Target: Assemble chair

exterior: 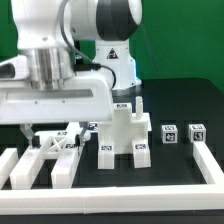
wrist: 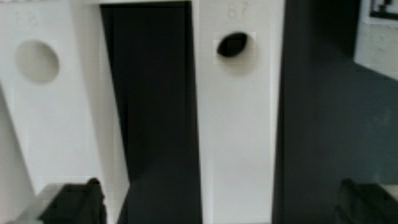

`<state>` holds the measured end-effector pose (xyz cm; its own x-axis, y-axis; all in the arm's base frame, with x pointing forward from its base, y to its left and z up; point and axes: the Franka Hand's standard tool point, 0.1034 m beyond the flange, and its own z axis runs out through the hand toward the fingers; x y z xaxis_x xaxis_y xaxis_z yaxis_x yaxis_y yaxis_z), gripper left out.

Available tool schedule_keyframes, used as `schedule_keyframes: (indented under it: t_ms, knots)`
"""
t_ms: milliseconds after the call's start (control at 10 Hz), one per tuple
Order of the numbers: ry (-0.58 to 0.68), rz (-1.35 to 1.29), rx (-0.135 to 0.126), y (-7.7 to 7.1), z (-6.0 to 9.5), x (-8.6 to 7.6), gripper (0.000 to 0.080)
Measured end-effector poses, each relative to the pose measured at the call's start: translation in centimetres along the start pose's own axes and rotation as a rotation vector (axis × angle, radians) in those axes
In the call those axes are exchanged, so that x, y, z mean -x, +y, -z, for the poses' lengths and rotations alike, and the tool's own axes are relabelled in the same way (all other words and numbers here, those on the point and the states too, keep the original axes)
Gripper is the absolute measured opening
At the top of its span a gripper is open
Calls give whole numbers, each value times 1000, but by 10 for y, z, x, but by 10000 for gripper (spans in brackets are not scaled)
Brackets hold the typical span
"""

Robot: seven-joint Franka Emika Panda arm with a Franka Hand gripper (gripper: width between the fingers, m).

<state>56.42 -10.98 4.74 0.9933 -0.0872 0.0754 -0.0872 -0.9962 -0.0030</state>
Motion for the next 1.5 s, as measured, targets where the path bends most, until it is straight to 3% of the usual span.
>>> schedule_keyframes:
  t_ms: [200, 500, 700, 800, 900, 1500]
  knots:
    - [-36, 3, 4, -9, -19, 11, 649]
    - [-56, 7, 6, -10, -30, 18, 649]
    - [-56, 8, 6, -10, -30, 18, 386]
    - [-56, 8, 6, -10, -30, 18, 386]
    - [-56, 8, 6, -10, -30, 18, 284]
    - [-63, 17, 5, -9, -27, 17, 284]
